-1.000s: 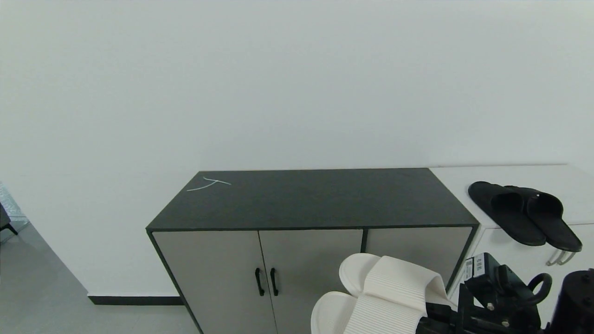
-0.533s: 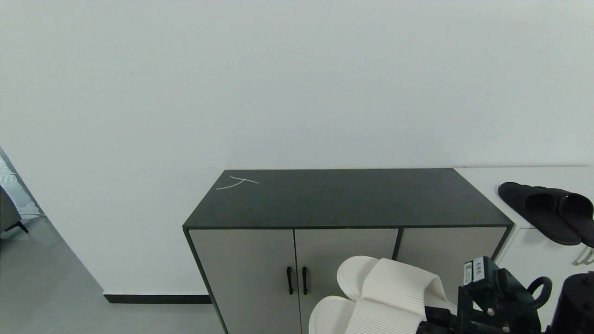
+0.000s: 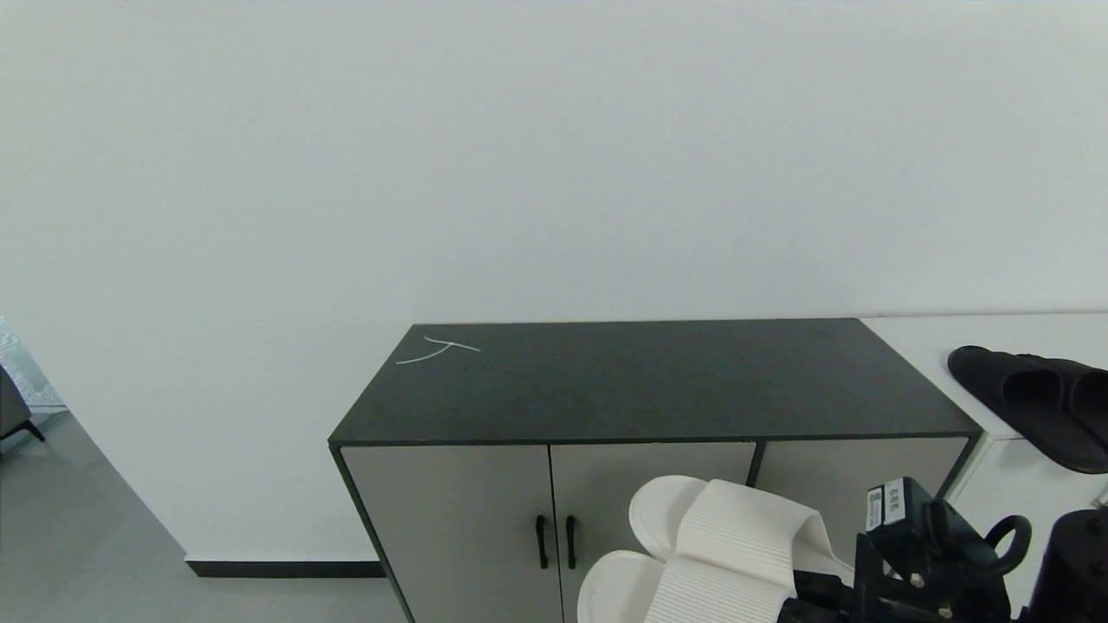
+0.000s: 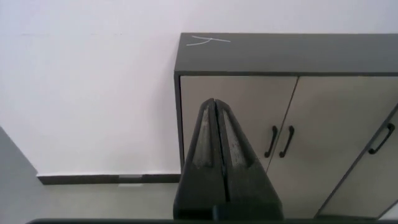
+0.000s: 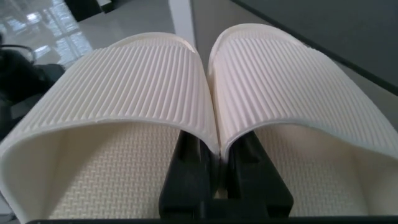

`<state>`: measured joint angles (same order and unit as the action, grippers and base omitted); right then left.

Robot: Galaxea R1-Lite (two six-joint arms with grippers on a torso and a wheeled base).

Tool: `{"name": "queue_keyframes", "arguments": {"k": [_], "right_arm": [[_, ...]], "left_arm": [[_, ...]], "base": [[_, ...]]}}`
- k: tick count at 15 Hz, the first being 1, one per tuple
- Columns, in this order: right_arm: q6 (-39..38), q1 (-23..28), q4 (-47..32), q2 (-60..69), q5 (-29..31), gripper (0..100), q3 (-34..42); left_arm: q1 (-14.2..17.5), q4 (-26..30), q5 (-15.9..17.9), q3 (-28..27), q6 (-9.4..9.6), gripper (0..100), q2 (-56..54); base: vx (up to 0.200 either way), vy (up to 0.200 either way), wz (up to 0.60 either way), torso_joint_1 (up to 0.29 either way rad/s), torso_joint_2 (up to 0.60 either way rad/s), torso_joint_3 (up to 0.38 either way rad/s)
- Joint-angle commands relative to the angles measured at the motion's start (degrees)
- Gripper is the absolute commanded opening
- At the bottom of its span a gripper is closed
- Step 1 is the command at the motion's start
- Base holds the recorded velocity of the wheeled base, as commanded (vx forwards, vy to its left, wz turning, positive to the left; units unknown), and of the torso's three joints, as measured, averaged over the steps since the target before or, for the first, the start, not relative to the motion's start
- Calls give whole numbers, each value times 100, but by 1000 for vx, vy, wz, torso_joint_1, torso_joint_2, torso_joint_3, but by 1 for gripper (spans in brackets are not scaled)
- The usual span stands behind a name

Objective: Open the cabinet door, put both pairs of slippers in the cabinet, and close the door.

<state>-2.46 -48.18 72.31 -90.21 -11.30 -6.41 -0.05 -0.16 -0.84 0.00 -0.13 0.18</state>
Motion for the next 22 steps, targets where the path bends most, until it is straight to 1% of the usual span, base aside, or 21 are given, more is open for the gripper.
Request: {"name": "queue_keyframes", "arguments": {"k": [1,10,13,22], "right_arm": [[0,-16,2,-23,-4,0,8],[150,-34,2,-14,-4,0,96],[150,-34,-7,-58,5,0,96],[150,-34,-7,-76,14,0,114]], "left_arm": [[-4,-2,-4,0,-4,0,-1],[-4,-2,-4,0,5,0,-1],[-4,-2,-4,0,5,0,-1],[-4,-2,-4,-9,5,0,-1]], "base": [[0,0,-600,-159,290,163],[0,0,-600,-182,384,201],[0,0,0,-167,372,193],[0,0,600,-11,35,18]]}}
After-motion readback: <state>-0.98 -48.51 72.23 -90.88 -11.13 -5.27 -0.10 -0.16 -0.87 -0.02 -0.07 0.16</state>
